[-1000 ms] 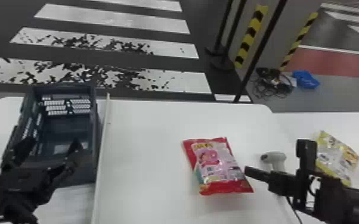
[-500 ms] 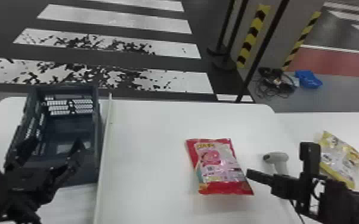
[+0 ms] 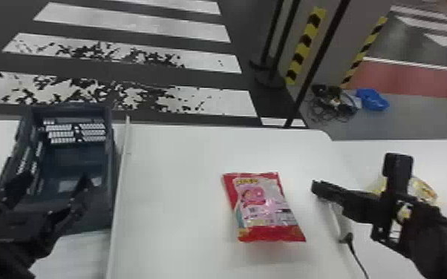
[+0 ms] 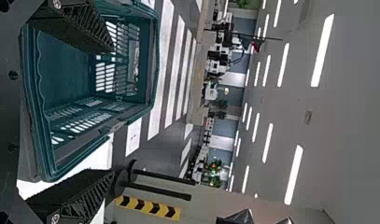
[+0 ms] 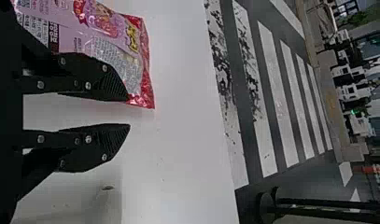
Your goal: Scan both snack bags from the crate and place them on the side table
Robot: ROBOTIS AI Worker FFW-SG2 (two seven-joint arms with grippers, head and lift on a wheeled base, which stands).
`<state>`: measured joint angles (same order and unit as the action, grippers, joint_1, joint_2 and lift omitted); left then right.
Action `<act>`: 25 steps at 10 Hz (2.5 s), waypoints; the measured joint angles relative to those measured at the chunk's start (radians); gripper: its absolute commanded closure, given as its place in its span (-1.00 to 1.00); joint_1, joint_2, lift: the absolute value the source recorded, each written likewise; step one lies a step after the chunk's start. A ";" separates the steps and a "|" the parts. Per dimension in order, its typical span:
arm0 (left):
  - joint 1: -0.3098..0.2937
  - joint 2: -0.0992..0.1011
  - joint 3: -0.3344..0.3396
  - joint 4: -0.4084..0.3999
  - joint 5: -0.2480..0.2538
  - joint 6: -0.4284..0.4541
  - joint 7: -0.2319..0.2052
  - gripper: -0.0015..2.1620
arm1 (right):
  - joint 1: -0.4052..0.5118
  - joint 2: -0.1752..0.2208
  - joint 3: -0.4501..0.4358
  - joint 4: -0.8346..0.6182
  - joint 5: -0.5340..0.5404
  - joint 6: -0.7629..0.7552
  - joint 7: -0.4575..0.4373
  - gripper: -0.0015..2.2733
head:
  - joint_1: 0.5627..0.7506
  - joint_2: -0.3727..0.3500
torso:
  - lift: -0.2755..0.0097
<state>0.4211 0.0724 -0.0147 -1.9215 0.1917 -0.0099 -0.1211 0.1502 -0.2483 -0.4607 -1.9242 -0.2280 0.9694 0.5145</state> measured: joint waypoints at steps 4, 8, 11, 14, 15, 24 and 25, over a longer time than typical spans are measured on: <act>-0.004 0.000 0.005 0.000 -0.001 0.000 -0.002 -0.93 | 0.055 -0.018 -0.079 -0.069 0.040 0.024 0.041 -0.93 | 0.41 -0.74 | 0.26; -0.019 0.001 0.005 0.014 -0.001 -0.002 -0.003 -0.93 | 0.106 -0.060 -0.090 -0.009 0.147 -0.012 0.096 -0.93 | 0.41 -0.90 | 0.26; -0.030 0.001 0.001 0.039 0.000 -0.003 -0.004 -0.93 | 0.099 -0.103 -0.074 0.114 0.155 -0.094 0.134 -0.95 | 0.41 -0.94 | 0.26; -0.032 0.003 0.003 0.057 0.003 -0.008 -0.005 -0.93 | 0.055 -0.161 -0.016 0.228 0.159 -0.108 0.142 -0.94 | 0.41 -0.94 | 0.26; -0.031 0.005 0.005 0.058 0.006 -0.009 -0.005 -0.93 | 0.046 -0.182 0.002 0.255 0.161 -0.108 0.144 -0.94 | 0.41 -0.94 | 0.26; -0.027 0.009 0.005 0.066 0.009 -0.012 -0.005 -0.93 | -0.059 -0.227 0.115 0.375 0.165 -0.075 0.143 0.78 | 0.41 -0.90 | 0.26; -0.027 0.009 0.005 0.070 0.009 -0.015 -0.005 -0.93 | -0.060 -0.227 0.118 0.375 0.172 -0.061 0.142 0.86 | 0.41 -0.91 | 0.26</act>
<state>0.3937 0.0813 -0.0092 -1.8517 0.2012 -0.0251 -0.1258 0.0902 -0.4755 -0.3425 -1.5491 -0.0561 0.9081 0.6566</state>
